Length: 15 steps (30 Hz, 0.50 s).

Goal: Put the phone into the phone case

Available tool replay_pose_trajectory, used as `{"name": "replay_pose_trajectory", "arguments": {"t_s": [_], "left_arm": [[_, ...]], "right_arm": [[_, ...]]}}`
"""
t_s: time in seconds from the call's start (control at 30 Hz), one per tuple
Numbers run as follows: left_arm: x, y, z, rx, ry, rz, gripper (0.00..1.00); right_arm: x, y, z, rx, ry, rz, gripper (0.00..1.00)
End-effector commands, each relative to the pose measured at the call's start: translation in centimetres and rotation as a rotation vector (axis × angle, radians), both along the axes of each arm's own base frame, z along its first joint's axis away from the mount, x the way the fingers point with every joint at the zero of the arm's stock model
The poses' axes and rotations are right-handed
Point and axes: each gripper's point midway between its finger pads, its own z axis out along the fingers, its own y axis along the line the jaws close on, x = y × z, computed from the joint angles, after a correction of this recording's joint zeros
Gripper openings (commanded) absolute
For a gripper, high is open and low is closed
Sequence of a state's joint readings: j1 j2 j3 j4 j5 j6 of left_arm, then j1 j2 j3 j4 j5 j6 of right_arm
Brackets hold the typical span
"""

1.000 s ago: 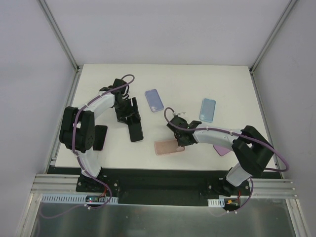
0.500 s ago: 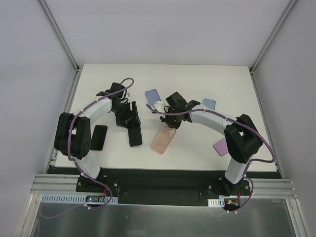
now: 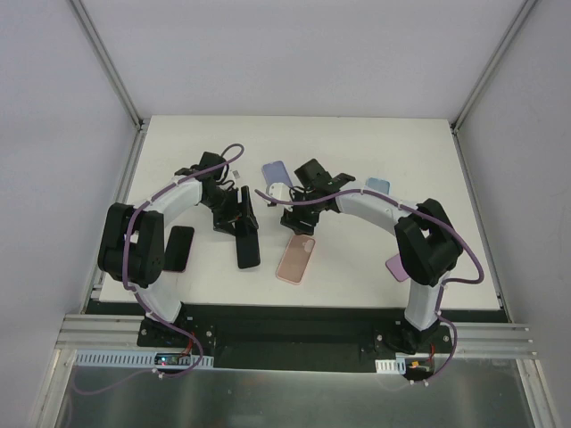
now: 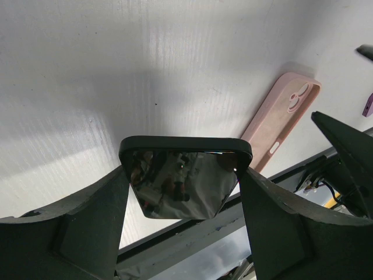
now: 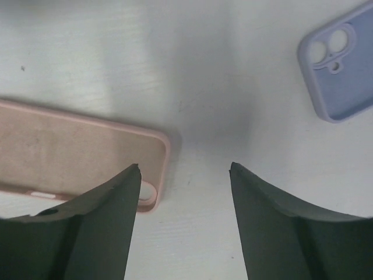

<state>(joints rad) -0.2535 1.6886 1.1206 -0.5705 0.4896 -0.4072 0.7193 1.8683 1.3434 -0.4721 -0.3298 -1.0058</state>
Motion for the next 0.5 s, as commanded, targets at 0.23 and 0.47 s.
{"name": "replay_pose_trajectory", "arguments": {"t_s": [0.23, 0.47], "left_arm": [[-0.7, -0.6, 1.4, -0.07, -0.027, -0.004, 0.0], [-0.9, -1.4, 3.2, -0.139, -0.06, 0.0, 0.0]], "right_arm": [[0.1, 2.2, 9.9, 0.442, 0.115, -0.369, 0.61], [-3.5, 3.5, 9.8, 0.568, 0.405, -0.834, 0.59]]}}
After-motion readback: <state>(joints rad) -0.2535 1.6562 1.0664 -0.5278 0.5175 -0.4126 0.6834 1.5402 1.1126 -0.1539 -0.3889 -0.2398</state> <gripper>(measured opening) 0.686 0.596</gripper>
